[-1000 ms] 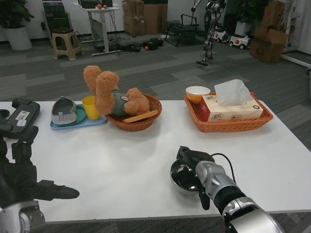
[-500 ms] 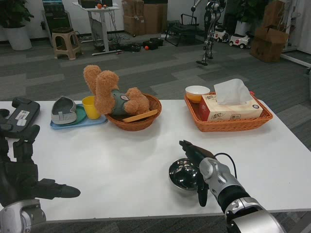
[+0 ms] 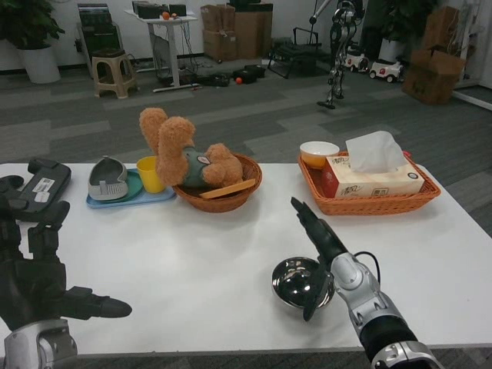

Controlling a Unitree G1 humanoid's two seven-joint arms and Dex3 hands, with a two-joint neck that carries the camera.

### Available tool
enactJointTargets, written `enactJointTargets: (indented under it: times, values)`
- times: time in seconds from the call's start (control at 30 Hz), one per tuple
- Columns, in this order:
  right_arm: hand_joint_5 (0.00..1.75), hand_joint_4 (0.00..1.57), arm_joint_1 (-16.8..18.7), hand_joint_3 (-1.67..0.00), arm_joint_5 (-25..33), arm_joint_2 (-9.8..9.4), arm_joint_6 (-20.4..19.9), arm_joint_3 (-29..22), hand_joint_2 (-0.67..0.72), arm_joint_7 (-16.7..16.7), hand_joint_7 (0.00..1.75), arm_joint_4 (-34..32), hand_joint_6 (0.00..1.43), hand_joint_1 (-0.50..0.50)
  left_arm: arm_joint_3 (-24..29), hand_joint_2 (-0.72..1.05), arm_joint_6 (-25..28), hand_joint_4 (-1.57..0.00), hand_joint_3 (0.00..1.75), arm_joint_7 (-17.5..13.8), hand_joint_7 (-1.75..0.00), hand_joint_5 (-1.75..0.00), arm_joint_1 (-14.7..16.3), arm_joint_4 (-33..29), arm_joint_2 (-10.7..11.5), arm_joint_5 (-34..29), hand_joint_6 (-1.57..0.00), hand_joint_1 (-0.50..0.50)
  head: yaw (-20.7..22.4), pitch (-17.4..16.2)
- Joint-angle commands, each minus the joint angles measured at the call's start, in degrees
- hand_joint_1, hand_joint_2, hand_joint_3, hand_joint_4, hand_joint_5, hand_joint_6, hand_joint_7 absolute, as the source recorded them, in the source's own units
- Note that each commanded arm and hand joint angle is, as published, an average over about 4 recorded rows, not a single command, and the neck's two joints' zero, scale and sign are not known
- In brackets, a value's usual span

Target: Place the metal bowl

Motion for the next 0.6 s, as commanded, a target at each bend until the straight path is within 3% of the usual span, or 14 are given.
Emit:
enactJointTargets:
  times: [0.03, 0.2, 0.4, 0.6]
  values:
    - [0.0, 0.0, 2.99, 0.0, 9.56, -0.05, -2.8, -1.24, 0.72, -0.25, 0.0, -5.68, 0.0, -0.46, 0.32, -0.72, -0.26, -0.97, 0.0, 0.12, -0.02, -1.03, 0.95, -0.7, 0.21, -0.15, 0.0, -0.5, 0.47, 0.65]
    - [0.0, 0.0, 6.13, 0.0, 19.95, -0.03, -5.68, -0.97, 0.72, -0.25, 0.0, -13.33, 0.0, -0.46, 0.63, -0.72, -0.26, -0.97, 0.0, 0.12, -0.03, -1.03, 1.11, -0.97, 0.19, -0.04, 0.0, -0.5, 1.44, 2.45]
    - [0.0, 0.0, 7.8, 0.0, 25.45, 0.1, -7.75, -0.53, 0.72, -1.22, 0.0, -20.4, 0.0, -0.46, 0.45, -0.72, -0.26, -0.97, 0.0, 0.12, -0.03, -1.03, 0.76, -0.97, 0.32, 0.05, 0.0, -0.5, 3.97, 6.49]
    - [0.0, 0.0, 8.17, 0.0, 28.11, 0.12, -11.02, 0.78, 0.72, -4.54, 0.0, -23.46, 0.0, -0.46, 0.08, -0.72, -0.24, -0.97, 0.0, 0.05, -0.03, -1.03, 0.58, -0.94, 0.41, -0.02, 0.0, -0.5, 6.99, 10.44]
